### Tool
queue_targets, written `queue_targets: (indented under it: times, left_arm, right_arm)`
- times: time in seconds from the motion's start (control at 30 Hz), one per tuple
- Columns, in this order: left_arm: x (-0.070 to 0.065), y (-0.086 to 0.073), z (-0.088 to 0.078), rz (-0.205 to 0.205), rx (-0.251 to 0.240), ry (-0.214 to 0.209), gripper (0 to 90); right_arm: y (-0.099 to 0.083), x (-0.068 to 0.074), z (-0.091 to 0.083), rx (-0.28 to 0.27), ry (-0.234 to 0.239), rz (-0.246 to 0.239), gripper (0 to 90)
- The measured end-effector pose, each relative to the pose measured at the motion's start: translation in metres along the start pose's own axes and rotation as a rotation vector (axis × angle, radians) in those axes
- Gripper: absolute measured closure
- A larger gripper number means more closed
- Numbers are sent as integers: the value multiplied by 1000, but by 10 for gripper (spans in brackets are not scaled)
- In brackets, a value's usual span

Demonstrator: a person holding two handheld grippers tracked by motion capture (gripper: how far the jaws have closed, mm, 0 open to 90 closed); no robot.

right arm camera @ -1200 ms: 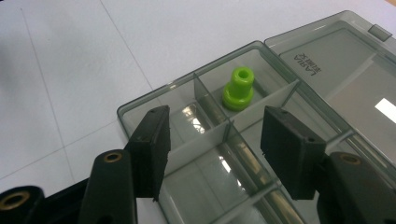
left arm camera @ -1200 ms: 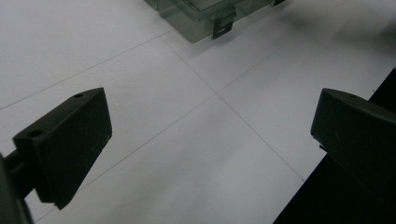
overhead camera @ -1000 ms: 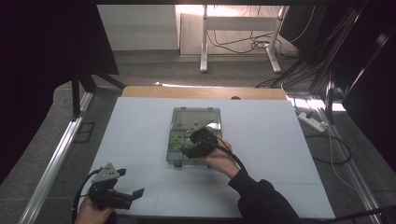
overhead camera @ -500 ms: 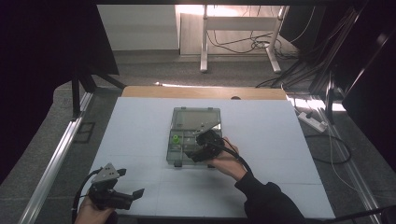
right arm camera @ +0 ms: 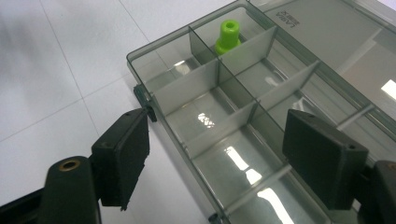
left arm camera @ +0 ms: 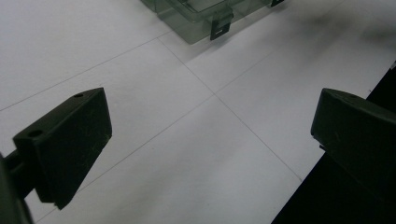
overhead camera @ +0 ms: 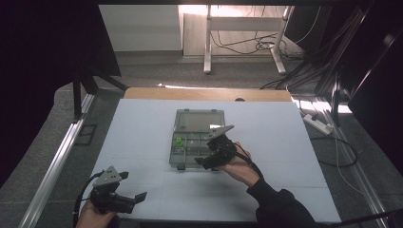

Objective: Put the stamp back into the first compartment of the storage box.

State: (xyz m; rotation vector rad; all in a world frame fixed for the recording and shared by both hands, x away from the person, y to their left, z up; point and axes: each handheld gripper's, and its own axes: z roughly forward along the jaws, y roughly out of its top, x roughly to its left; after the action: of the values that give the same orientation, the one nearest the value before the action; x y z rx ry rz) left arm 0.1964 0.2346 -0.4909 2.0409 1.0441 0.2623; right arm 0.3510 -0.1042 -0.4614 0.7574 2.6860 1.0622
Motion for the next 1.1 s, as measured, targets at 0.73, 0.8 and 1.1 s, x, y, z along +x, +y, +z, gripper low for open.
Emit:
queue_targets:
  times: [0.73,0.8,1.1]
  left_arm:
    - [0,0,0,1,-1,-1,0]
    - [0,0,0,1,0,-1,0]
    - [0,0,0,-1,0,-4,0]
  right_arm:
    - [-24,3,-18,29,15,-18,139]
    - [-25,3,-20,32,14,-19,135]
    - [-33,2,-30,15,19,0,112]
